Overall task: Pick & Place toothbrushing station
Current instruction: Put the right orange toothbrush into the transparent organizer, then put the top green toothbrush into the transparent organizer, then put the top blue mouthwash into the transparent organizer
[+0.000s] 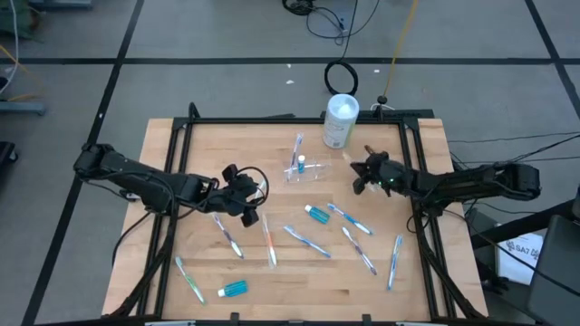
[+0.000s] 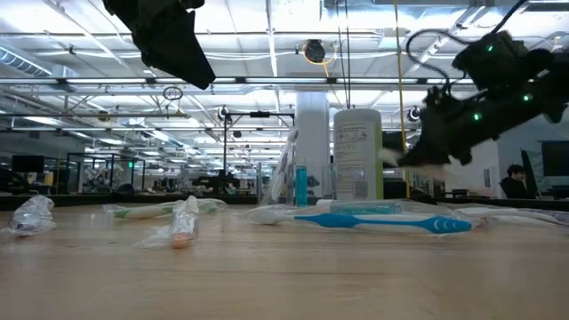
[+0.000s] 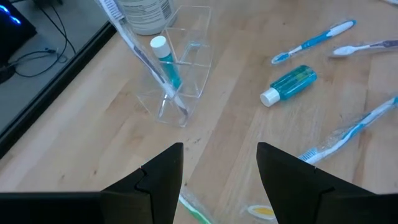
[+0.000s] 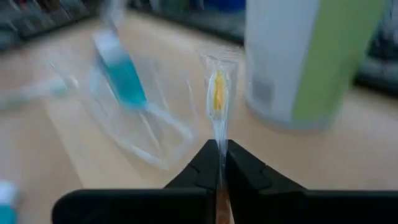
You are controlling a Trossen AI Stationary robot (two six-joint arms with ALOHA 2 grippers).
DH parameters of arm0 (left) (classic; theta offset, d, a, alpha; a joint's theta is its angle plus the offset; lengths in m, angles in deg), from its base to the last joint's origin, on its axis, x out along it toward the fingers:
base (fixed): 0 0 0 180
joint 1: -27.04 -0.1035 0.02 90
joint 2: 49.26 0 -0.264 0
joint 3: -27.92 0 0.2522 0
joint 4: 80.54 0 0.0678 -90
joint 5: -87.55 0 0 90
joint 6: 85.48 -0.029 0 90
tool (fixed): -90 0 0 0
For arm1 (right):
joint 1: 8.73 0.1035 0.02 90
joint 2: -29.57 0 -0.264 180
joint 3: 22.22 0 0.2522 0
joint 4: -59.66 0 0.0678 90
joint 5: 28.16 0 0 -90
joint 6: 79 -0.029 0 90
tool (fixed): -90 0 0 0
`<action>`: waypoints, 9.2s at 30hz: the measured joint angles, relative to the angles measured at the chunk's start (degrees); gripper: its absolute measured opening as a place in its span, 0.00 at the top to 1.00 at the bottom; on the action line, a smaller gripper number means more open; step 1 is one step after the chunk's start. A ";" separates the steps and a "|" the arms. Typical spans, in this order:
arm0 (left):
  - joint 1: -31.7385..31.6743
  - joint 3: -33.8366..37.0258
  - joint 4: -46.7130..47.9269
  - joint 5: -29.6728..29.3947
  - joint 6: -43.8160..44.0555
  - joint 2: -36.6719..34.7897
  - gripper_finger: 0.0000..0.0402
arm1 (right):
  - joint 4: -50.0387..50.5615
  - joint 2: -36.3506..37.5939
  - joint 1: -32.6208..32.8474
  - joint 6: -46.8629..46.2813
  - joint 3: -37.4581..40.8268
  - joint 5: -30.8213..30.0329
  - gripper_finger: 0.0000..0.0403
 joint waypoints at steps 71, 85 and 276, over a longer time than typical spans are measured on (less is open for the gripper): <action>-0.84 0.00 -2.10 -0.54 -4.96 0.00 0.47 | -50.77 -49.46 -1.03 22.85 -25.42 1.51 0.92; -0.84 0.00 -2.12 -0.54 -4.70 -0.02 0.47 | -47.83 -48.04 0.36 20.35 -25.38 -1.37 0.67; -16.23 -0.09 -20.46 2.93 -8.55 -0.71 0.52 | 8.14 -18.61 13.90 18.33 -25.08 6.12 0.41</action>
